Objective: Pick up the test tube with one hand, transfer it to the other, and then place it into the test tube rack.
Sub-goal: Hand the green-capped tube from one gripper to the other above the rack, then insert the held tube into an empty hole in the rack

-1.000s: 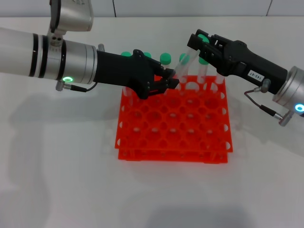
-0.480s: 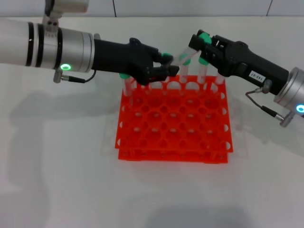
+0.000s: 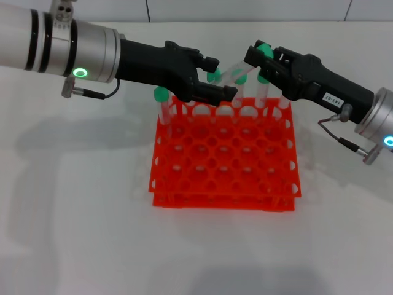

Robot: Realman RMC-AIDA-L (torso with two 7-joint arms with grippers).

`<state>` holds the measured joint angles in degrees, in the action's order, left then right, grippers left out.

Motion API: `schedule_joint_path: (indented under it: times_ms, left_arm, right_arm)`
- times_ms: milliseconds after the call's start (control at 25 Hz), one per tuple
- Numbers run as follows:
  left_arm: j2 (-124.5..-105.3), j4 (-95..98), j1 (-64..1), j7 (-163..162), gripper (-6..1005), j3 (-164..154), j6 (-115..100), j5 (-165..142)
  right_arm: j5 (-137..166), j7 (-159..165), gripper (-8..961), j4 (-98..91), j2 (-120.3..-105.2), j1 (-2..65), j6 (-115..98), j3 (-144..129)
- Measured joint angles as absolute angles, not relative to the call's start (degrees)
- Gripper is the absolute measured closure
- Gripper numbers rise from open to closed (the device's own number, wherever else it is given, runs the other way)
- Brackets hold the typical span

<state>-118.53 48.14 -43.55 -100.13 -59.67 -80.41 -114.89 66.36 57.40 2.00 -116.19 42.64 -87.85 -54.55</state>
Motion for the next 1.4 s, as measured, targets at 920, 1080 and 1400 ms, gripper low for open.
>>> schedule_joint_path:
  times_ms: [920, 1080, 1400]
  left_arm:
    - [-118.72, 103.90, -14.50, -133.07, 106, -59.16, -93.07, -120.12]
    - [-119.12, 106.89, -6.54, -129.52, 106, -57.89, -92.66, -117.33]
    - [-119.66, 102.32, 8.25, -113.32, 106, -56.27, -88.97, -103.57]
  right_arm:
    - [66.50, 68.36, 682, -17.01, -115.43, 37.45, -82.90, -67.00]
    - [66.82, 69.51, 681, -18.36, -115.23, 37.60, -82.41, -68.16]
    - [69.84, 72.43, 678, -22.40, -115.13, 37.56, -80.80, -68.48]
